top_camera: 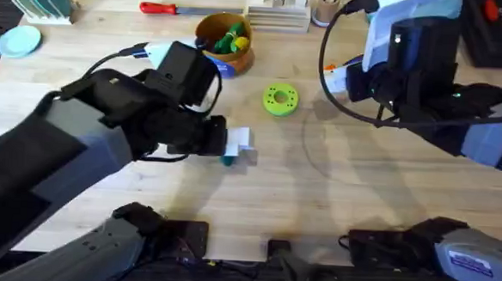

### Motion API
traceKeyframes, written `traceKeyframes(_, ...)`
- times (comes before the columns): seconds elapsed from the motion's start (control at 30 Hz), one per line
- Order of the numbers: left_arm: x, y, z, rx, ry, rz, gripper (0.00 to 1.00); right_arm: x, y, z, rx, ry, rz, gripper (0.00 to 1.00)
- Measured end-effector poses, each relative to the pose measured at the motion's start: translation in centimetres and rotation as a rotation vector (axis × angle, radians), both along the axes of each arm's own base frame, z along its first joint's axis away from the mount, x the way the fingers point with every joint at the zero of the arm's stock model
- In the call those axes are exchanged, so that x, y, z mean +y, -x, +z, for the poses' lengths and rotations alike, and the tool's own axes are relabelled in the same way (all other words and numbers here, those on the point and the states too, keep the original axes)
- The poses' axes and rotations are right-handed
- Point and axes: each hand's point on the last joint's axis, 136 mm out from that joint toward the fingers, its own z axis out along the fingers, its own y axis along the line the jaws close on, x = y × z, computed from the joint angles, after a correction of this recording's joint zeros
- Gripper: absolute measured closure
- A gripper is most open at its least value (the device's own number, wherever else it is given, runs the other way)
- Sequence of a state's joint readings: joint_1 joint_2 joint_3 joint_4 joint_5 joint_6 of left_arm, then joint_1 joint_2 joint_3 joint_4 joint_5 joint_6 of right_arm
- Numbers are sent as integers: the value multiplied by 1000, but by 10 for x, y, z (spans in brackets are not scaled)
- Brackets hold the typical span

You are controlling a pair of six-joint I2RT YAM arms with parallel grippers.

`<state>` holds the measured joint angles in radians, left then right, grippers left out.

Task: Pick up the gripper from the table and insert it into the empty holder that is missing its gripper. Then pick up a screw, insert it into the mounting hole, and use the screwdriver to tighten it. Finally, clean up the table by picking up the vegetable and placing it into the bucket.

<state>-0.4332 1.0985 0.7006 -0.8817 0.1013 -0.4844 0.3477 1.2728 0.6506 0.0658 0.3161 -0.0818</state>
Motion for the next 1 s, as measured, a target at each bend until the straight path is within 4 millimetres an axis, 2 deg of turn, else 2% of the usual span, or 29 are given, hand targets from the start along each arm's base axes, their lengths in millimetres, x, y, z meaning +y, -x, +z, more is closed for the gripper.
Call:
traceKeyframes(0.2, -14, -8, -9, -10, -16, -13, 5, 0, 0, 0, 0, 0, 0, 10)
traceKeyframes(0.47, -10, 1, -41, 121, -100, -3, 6, 0, 0, 0, 0, 0, 0, 10)
traceKeyframes(0.63, -17, -11, -40, 103, -89, -1, 8, 0, 0, 0, 0, 0, 0, 10)
traceKeyframes(0.83, -17, -13, -42, 109, -94, 0, 7, 0, 0, 0, 0, 0, 0, 10)
traceKeyframes(0.87, -18, -13, -42, 109, -92, 5, 77, 0, 0, 0, 0, 0, 0, 10)
traceKeyframes(1.0, -25, -16, -43, 109, -57, 2, 684, 0, 0, 0, 0, 0, 0, 10)
